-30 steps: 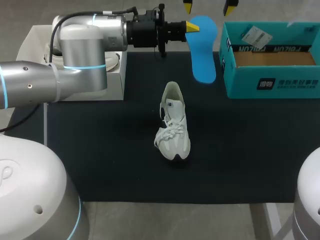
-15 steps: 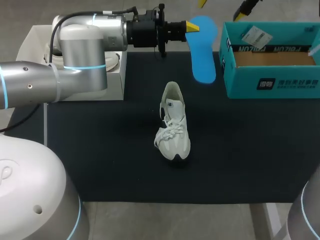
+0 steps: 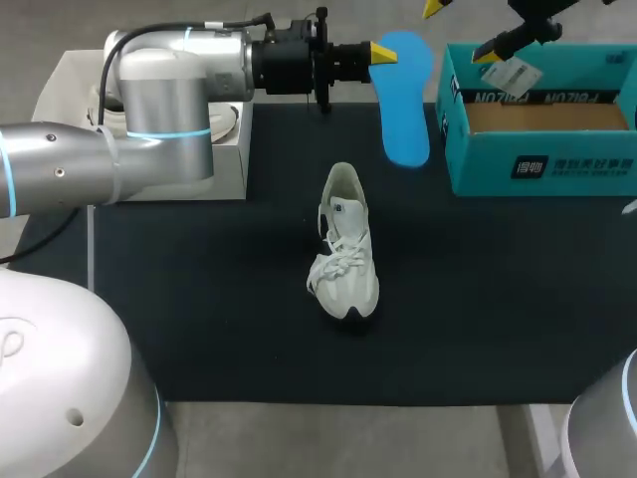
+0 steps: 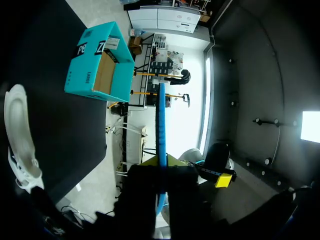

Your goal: Take the shoe out of the shoebox, open the shoe tongue, remove and reinsert the insole, then place the shoe into the shoebox

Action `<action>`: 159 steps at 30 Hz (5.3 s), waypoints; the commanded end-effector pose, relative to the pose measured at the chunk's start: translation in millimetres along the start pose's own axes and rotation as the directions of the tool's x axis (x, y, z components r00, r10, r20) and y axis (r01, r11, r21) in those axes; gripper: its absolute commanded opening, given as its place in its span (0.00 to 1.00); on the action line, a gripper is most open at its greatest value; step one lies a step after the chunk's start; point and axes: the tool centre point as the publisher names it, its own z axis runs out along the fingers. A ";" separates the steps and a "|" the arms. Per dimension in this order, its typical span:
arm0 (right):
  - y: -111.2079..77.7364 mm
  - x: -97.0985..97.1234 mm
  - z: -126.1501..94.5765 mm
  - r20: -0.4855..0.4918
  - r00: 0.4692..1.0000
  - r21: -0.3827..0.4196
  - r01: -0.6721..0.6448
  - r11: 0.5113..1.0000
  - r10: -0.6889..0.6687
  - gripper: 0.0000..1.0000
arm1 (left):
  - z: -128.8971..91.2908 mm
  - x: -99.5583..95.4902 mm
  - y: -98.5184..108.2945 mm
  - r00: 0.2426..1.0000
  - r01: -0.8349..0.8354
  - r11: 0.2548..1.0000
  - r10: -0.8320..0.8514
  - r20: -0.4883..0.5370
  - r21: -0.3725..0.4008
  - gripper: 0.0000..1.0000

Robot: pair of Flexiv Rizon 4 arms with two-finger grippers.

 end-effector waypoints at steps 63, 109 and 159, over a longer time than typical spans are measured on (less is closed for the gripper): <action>-3.3 -59.3 33.1 -0.634 0.766 0.151 -0.011 0.988 0.106 1.00 | -16.8 11.1 2.6 0.647 -0.756 0.613 0.752 0.124 0.227 0.00; -3.3 -59.3 33.1 -0.634 0.766 0.151 -0.011 0.988 0.106 1.00 | -3.8 25.7 21.7 -0.932 -0.362 -0.910 0.358 -0.058 0.203 0.00; 4.4 -40.3 38.5 -0.634 0.770 0.128 0.012 0.992 0.073 1.00 | 7.1 -5.8 24.0 -0.962 0.258 -0.965 -0.253 -0.099 -0.036 0.00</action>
